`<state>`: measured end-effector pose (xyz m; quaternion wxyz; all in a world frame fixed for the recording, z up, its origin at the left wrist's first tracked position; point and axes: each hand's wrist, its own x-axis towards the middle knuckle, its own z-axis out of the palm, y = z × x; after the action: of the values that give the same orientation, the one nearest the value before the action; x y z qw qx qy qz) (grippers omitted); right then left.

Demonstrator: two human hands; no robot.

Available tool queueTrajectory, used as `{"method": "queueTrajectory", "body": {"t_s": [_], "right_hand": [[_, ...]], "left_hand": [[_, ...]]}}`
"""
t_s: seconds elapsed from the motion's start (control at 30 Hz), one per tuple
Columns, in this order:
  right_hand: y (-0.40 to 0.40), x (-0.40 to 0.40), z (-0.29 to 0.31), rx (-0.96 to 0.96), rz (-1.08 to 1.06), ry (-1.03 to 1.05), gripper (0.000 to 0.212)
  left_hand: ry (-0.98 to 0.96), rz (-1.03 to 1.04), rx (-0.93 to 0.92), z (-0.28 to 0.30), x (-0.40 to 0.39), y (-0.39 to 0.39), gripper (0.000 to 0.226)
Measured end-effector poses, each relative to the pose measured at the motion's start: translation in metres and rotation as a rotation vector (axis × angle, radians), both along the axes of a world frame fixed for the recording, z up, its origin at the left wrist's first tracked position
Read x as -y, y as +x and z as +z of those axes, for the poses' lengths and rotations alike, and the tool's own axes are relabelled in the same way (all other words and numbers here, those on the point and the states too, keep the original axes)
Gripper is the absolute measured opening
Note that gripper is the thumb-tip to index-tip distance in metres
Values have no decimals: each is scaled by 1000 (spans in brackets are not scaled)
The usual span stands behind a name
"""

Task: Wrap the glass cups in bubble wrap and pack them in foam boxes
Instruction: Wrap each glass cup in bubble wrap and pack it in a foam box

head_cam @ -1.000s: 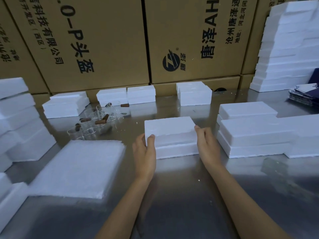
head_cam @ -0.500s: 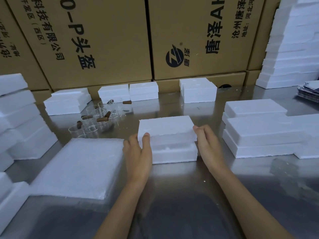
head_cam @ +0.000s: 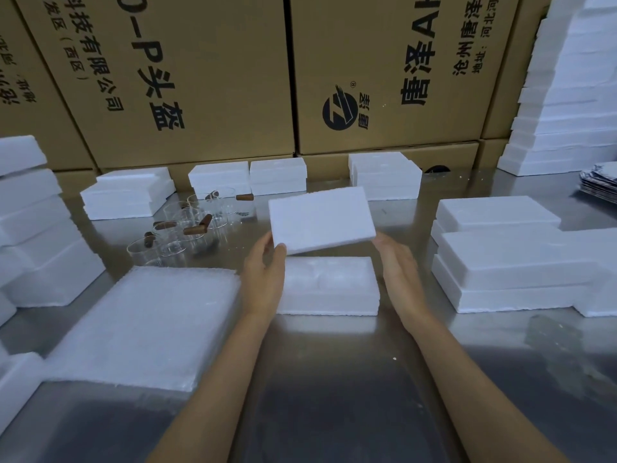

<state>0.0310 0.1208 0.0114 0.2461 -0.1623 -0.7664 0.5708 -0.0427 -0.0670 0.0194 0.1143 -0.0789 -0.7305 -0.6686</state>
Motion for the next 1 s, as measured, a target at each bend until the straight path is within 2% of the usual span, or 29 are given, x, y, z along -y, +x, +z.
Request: {"method": "queueTrajectory", "body": {"t_s": [0.03, 0.13, 0.23, 0.33, 0.43, 0.57, 0.7, 0.83, 1.0], "right_hand": [[-2, 0, 0, 37, -1, 30, 36], [-7, 1, 2, 109, 0, 99, 35], [-14, -2, -1, 175, -7, 139, 62], [-19, -3, -1, 268, -10, 167, 75], [-19, -5, 0, 293, -25, 110, 82], [-18, -6, 2, 292, 21, 5, 76], [-18, -8, 4, 294, -13, -53, 68], [-21, -6, 1, 239, -89, -60, 75], [-26, -13, -6, 85, -193, -136, 56]], "left_hand": [[29, -9, 27, 2, -1, -5, 29], [116, -31, 139, 2, -1, -19, 29], [137, -27, 241, -2, 5, -28, 21], [110, -16, 282, -5, 12, -33, 17], [11, 17, 293, -8, 12, -35, 14], [-88, 42, 282, -10, 10, -33, 26], [-53, 55, 280, -11, 11, -34, 26], [-51, 75, 258, -10, 9, -32, 26], [-127, 117, 69, 3, 11, -32, 26]]}}
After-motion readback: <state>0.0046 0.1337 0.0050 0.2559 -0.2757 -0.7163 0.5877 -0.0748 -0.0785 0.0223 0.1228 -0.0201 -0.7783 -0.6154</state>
